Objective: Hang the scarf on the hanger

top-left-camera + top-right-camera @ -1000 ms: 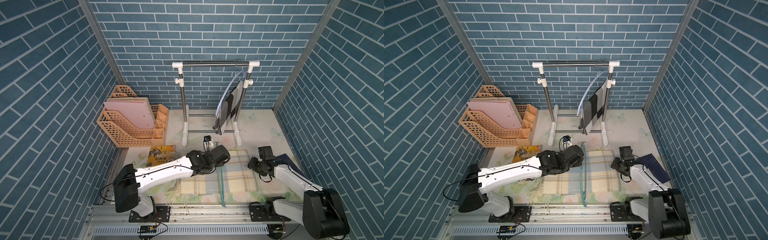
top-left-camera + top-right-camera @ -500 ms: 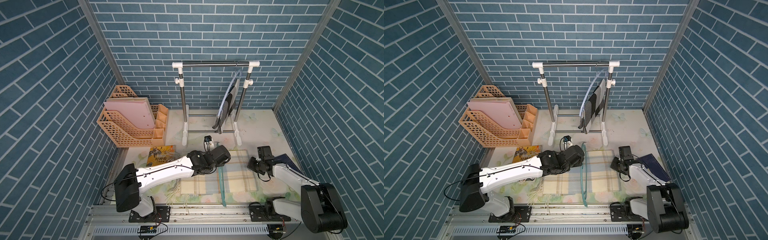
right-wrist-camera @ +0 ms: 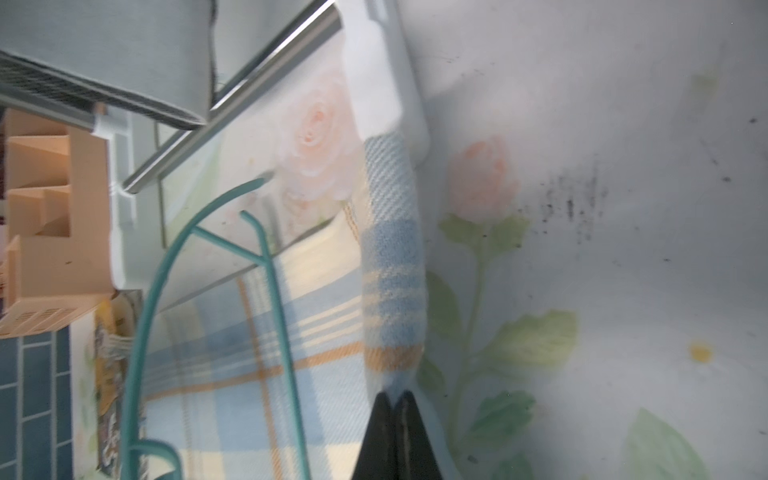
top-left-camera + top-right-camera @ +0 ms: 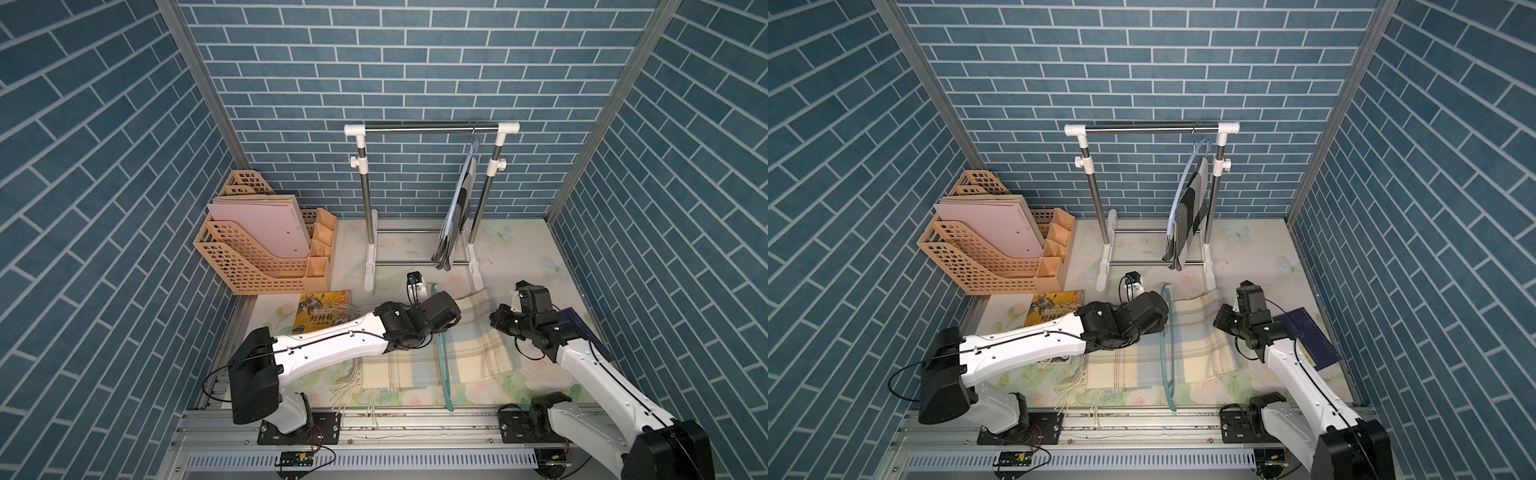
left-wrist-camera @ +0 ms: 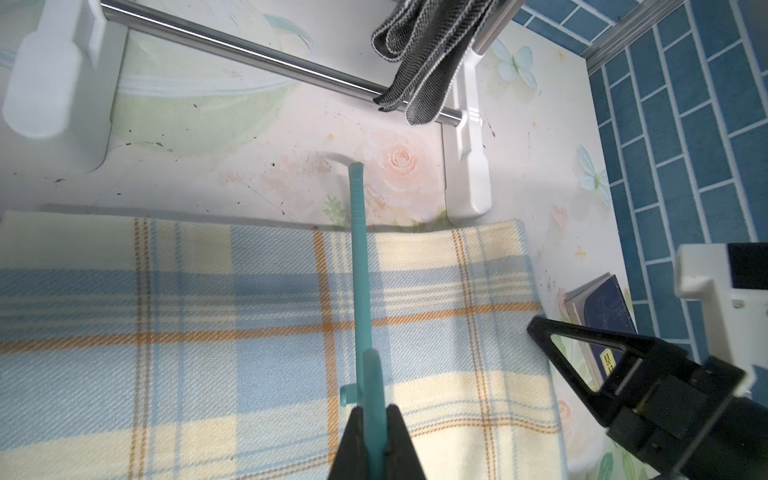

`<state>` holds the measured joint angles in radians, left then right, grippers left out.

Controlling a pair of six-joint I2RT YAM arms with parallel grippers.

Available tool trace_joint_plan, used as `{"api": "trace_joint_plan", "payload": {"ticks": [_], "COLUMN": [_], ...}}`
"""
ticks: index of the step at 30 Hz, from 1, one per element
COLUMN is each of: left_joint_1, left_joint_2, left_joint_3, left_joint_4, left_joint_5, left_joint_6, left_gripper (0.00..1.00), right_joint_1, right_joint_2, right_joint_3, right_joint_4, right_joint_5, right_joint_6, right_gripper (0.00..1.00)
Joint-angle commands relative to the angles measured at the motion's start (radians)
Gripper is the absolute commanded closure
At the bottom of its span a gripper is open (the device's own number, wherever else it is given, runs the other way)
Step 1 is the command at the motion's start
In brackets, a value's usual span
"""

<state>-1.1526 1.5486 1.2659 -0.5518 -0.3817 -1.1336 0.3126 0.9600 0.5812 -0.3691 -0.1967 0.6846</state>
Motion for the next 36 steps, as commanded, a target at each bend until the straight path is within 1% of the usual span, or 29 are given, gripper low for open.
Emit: {"api": "trace_joint_plan", "payload": {"ticks": [1,4,6,12,15,22,29,33,36], "left_joint_1": [-0.002,-0.002,-0.002,-0.002,-0.001,-0.002,-0.002,-0.002,-0.002], "left_joint_2": [-0.023,-0.031,-0.037,-0.049,-0.063,-0.115,-0.157,-0.165,-0.167], "left_joint_3": [-0.002,-0.007,-0.013,-0.024,-0.036,-0.082,-0.109,-0.122,-0.126], "left_joint_4": [-0.017,-0.014,-0.007,0.002,0.011,0.040,0.057,0.077,0.091], "left_joint_5": [-0.038,-0.043,-0.043,-0.046,-0.046,-0.041,-0.033,-0.007,0.025], "left_joint_6": [-0.007,-0.013,-0.018,-0.026,-0.033,-0.047,-0.049,-0.046,-0.041], "left_gripper": [1.00,1.00,1.00,1.00,1.00,1.00,1.00,1.00,1.00], "right_joint_1": [0.067,0.142,0.196,0.342,0.400,0.444,0.493,0.523,0.530], "right_joint_2": [-0.025,-0.030,-0.023,0.051,0.107,0.194,0.315,0.363,0.379], "right_joint_3": [0.036,0.040,0.026,-0.026,-0.041,-0.131,-0.162,-0.154,-0.149], "right_joint_4": [-0.036,0.005,0.064,0.330,0.434,0.685,0.849,0.927,0.980], "right_joint_5": [-0.040,-0.055,-0.070,-0.092,-0.079,-0.034,-0.028,-0.018,0.013], "right_joint_6": [0.063,0.119,0.168,0.325,0.384,0.497,0.546,0.565,0.567], "right_gripper": [1.00,1.00,1.00,1.00,1.00,1.00,1.00,1.00,1.00]}}
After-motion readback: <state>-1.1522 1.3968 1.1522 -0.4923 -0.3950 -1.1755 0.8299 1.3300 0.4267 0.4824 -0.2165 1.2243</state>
